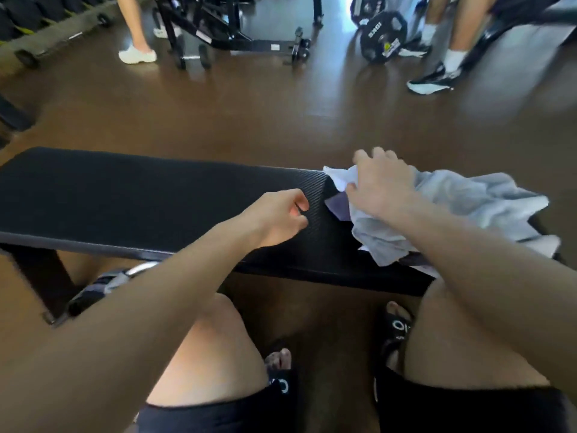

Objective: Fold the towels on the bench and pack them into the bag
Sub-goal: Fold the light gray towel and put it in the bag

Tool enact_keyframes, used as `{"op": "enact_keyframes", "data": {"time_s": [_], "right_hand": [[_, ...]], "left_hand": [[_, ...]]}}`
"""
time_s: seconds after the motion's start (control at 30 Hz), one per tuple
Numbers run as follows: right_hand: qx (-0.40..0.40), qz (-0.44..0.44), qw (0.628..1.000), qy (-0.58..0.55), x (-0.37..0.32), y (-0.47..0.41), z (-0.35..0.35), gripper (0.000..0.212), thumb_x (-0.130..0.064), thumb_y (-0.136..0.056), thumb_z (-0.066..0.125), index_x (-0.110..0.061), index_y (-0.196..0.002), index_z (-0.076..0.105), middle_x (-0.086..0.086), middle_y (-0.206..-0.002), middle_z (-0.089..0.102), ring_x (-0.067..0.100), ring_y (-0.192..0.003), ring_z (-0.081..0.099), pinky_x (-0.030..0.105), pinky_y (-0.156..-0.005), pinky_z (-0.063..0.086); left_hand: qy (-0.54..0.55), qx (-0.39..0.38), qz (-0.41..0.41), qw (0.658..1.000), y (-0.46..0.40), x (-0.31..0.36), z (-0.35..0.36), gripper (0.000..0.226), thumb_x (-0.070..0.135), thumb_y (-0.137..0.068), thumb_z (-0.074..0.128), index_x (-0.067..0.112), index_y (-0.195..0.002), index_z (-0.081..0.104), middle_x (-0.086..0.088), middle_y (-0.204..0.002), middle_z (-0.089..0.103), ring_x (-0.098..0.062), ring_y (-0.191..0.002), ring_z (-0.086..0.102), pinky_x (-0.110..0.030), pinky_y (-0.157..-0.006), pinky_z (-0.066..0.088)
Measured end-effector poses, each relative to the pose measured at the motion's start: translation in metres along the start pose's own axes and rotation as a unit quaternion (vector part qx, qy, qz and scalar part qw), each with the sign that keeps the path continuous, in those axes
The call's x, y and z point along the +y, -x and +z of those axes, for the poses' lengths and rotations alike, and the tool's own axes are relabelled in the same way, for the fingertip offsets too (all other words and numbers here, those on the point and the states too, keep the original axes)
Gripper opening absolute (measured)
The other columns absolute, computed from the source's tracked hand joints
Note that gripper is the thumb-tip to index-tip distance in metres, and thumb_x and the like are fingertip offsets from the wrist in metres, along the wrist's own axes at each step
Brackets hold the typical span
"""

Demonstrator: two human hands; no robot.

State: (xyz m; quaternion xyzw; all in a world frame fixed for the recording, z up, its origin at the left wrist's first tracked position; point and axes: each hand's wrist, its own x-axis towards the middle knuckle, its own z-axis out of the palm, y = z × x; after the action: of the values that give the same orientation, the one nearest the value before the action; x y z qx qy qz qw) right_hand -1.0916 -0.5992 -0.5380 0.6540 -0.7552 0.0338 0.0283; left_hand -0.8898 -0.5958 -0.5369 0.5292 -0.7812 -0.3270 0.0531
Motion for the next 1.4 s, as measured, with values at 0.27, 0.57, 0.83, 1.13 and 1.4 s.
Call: {"op": "enact_keyframes", "data": {"time_s": [0.27,0.57,0.83,1.13,1.4], "right_hand": [[-0.176,0.066,0.982,-0.026,0.031,-0.012,0.018,0.027,-0.023,-0.091,0.06,-0.009,-0.113,0.065,0.013,-0.11,0.066,0.03,-0.102,0.065,0.034,-0.074,0.046],[-0.092,0.155,0.748,-0.639,0.01,-0.015,-0.001,0.012,-0.01,-0.076,0.063,-0.01,-0.083,0.072,0.004,-0.071,0.066,0.016,-0.071,0.064,0.03,-0.067,0.054],[0.017,0.102,0.782,-0.615,-0.008,-0.017,-0.008,0.012,-0.019,-0.081,0.064,-0.02,-0.092,0.066,-0.004,-0.078,0.065,0.013,-0.071,0.06,0.031,-0.065,0.049],[-0.001,-0.165,0.925,-0.341,-0.017,0.004,0.001,0.035,-0.023,-0.081,0.066,-0.021,-0.115,0.057,-0.008,-0.095,0.059,0.012,-0.09,0.054,0.025,-0.072,0.039],[-0.017,-0.212,0.95,-0.229,-0.026,0.005,0.017,0.053,-0.034,-0.081,0.059,-0.022,-0.133,0.053,0.0,-0.117,0.06,0.022,-0.11,0.052,0.038,-0.096,0.042]], "left_hand": [[0.063,-0.045,0.034,0.996,-0.051,0.036,0.036,0.045,0.032,-0.09,0.069,0.028,-0.132,0.053,0.015,-0.103,0.061,-0.006,-0.094,0.06,-0.019,-0.078,0.049],[0.261,0.003,0.06,0.963,-0.065,0.046,0.045,0.036,0.03,-0.081,0.08,0.032,-0.115,0.067,0.012,-0.105,0.074,-0.003,-0.098,0.07,-0.03,-0.093,0.057],[0.45,0.028,-0.024,0.892,-0.044,0.027,0.01,0.031,0.012,-0.095,0.047,0.016,-0.107,0.075,-0.008,-0.104,0.077,-0.022,-0.099,0.072,-0.033,-0.084,0.056],[0.623,0.159,-0.07,0.763,-0.023,-0.012,-0.047,0.027,0.021,-0.095,0.044,0.013,-0.087,0.069,-0.004,-0.077,0.069,-0.024,-0.076,0.069,-0.035,-0.076,0.053],[0.555,0.23,-0.191,0.776,0.007,-0.101,-0.075,0.038,0.048,-0.084,0.071,0.019,-0.107,0.069,-0.003,-0.095,0.075,-0.021,-0.081,0.075,-0.038,-0.08,0.058]]}}
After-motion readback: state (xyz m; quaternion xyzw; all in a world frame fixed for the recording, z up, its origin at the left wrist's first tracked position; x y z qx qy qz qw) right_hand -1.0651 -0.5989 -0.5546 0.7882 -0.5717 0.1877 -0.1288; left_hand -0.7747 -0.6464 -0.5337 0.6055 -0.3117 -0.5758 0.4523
